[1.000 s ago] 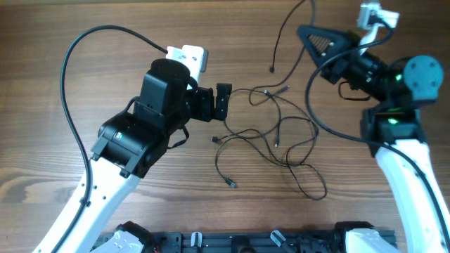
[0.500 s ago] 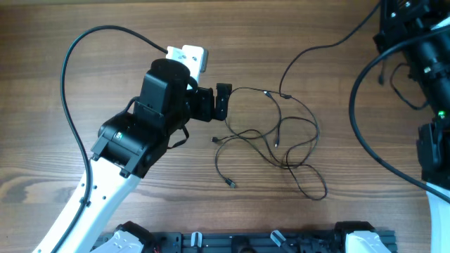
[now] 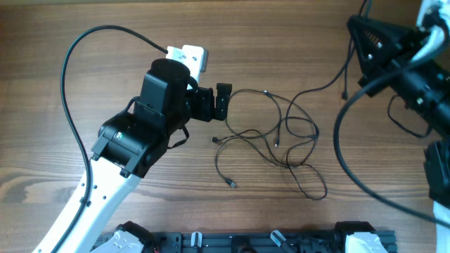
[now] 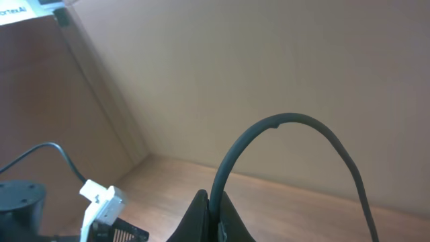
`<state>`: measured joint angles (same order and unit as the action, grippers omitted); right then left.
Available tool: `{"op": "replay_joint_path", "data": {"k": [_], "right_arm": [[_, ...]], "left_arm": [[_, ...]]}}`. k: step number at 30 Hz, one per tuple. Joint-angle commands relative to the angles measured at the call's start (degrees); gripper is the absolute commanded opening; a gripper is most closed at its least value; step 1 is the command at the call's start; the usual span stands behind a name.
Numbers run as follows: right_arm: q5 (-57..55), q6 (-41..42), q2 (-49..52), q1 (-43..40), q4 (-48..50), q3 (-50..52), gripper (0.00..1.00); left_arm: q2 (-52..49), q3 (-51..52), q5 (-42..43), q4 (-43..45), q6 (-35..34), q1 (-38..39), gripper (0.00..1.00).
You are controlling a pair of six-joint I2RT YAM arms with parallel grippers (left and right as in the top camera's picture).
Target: Untangle cables
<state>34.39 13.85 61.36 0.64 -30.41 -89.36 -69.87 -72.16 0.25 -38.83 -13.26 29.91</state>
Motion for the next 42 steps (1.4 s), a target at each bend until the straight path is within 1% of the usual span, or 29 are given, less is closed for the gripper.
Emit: {"op": "replay_joint_path", "data": {"k": [1,5,7,9,11,13,16,19,21,24,27,30,34,38,42], "right_arm": [[-19.06,-1.49,-1.05,-0.02,0.20,-0.85,0.04],[-57.66,-1.88,0.92,-0.04,-0.07,-0.85,0.04],[-72.96,-1.90,2.80,-0.13,-0.11,-0.85,0.04],[-84.32,-2.91,5.53,-2.10,-0.09,-0.83,0.04],[-87.95,-4.85,7.96,-6.25,-0.31,-0.85,0.04],[-86.82,-3.76,9.38,-11.34,-1.73,-0.83,0.04],[-83.06,4.52,10.12,-19.41,-6.62,-0.76,0.04],[-69.37,15.15,10.73,-33.11,-14.47,-0.61,0.04],[-62.29,19.74,11.19,-39.89,-17.31,-0.55,0.04],[-49.57,20.87,13.33,-51.65,-19.32,0.24,0.04],[-43.32,21.84,17.35,-58.84,-21.18,0.24,0.04],[-36.92,24.22,20.85,-63.28,-24.46,0.24,0.04],[-36.17,24.15,21.35,-66.95,-28.02,0.24,0.04],[-37.86,25.22,22.14,-67.54,-27.04,1.29,0.04],[-38.58,27.06,25.77,-67.54,-24.63,2.12,0.04]], "left_arm": [[-0.02,-0.17,-0.57,0.17,-0.72,0.09,1.00],[-0.02,-0.17,-0.57,0.17,-0.72,0.09,1.00],[-0.02,-0.17,-0.57,0.17,-0.72,0.09,1.00],[-0.02,-0.17,-0.57,0.17,-0.72,0.09,1.00],[-0.02,-0.17,-0.57,0.17,-0.72,0.09,1.00],[-0.02,-0.17,-0.57,0.17,-0.72,0.09,1.00],[-0.02,-0.17,-0.57,0.17,-0.72,0.09,1.00],[-0.02,-0.17,-0.57,0.17,-0.72,0.09,1.00],[-0.02,-0.17,-0.57,0.17,-0.72,0.09,1.00],[-0.02,-0.17,-0.57,0.17,-0.72,0.09,1.00],[-0.02,-0.17,-0.57,0.17,-0.72,0.09,1.00],[-0.02,-0.17,-0.57,0.17,-0.72,0.09,1.00],[-0.02,-0.17,-0.57,0.17,-0.72,0.09,1.00],[-0.02,-0.17,-0.57,0.17,-0.70,0.09,1.00],[-0.02,-0.17,-0.57,0.17,-0.72,0.09,1.00]]}}
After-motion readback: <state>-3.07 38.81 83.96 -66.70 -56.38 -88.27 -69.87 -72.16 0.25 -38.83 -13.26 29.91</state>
